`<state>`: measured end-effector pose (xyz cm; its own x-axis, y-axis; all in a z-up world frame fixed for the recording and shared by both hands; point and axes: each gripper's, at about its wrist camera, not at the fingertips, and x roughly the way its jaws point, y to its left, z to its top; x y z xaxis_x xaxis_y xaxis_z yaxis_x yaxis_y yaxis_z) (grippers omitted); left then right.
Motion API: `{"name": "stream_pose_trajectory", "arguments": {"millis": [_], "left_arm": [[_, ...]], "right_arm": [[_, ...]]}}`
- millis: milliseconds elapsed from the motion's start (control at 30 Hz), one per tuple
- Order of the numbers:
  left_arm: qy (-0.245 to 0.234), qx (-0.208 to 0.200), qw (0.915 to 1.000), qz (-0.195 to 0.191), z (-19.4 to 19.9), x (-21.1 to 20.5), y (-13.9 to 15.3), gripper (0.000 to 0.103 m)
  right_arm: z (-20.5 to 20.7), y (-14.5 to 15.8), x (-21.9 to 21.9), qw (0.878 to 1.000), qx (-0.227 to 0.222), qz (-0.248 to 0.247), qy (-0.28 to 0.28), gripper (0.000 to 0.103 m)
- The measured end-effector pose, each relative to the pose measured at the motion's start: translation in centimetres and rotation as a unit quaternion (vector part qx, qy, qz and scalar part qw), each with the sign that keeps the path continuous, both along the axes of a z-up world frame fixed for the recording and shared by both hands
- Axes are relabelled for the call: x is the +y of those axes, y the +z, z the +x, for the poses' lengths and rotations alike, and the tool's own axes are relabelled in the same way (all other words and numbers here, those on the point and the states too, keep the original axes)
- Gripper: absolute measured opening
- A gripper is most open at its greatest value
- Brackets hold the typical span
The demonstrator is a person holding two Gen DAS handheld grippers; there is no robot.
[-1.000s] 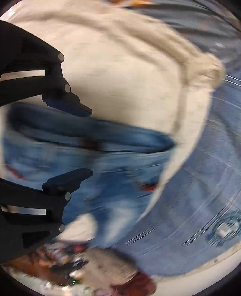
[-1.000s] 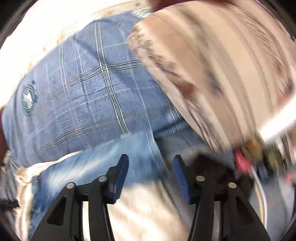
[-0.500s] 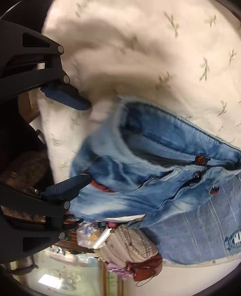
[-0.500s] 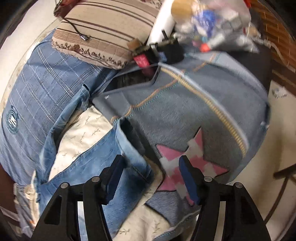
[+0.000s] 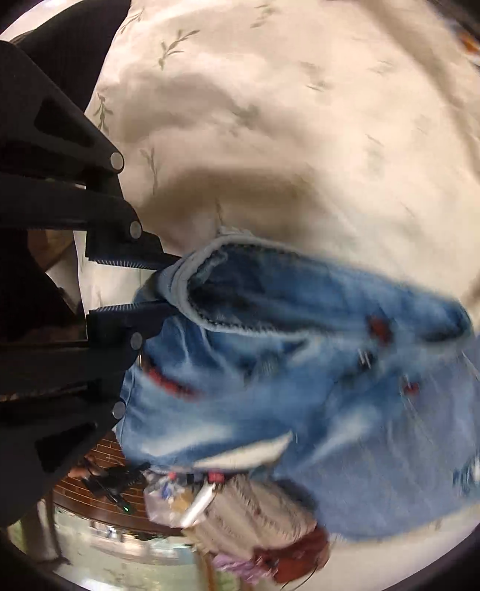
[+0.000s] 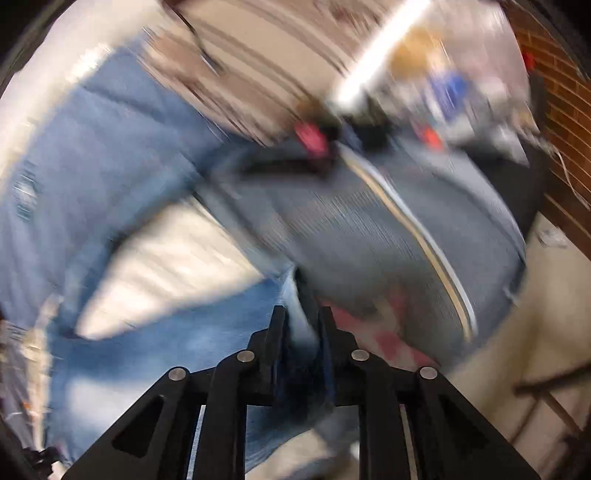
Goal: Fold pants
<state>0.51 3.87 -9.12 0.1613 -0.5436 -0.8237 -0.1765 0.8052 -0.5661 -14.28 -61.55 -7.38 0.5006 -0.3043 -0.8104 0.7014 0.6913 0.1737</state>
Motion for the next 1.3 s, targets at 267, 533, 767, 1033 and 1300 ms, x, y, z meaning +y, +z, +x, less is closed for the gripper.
{"name": "stream_pose_trajectory", "arguments": {"millis": [267,533,767,1033,1300], "left_arm": [[-0.086,-0.102,0.991,0.007,-1.0,1.3,6.3,0.024],[-0.031,-0.166,0.9833,0.068,9.6,0.7,10.4,0.073],[-0.003,-0.066,0.995,0.075,21.0,-5.2,3.8,0.069],[-0.022,-0.072,0.9916,0.105,21.1,-7.0,3.3,0.017],[-0.019,-0.085,0.9901,0.11,19.7,-4.6,6.2,0.019]], "right_arm": [[-1.1,5.9,-0.5,0.994,-0.105,-0.034,-0.006,0.039],[12.9,5.5,-1.2,0.971,-0.179,0.125,0.093,0.053],[25.3,0.5,-2.4,0.954,-0.178,0.228,0.081,0.054],[27.4,4.9,-0.7,0.971,-0.161,0.082,0.154,0.009],[23.0,2.8,-3.8,0.979,-0.128,0.119,0.102,0.029]]}}
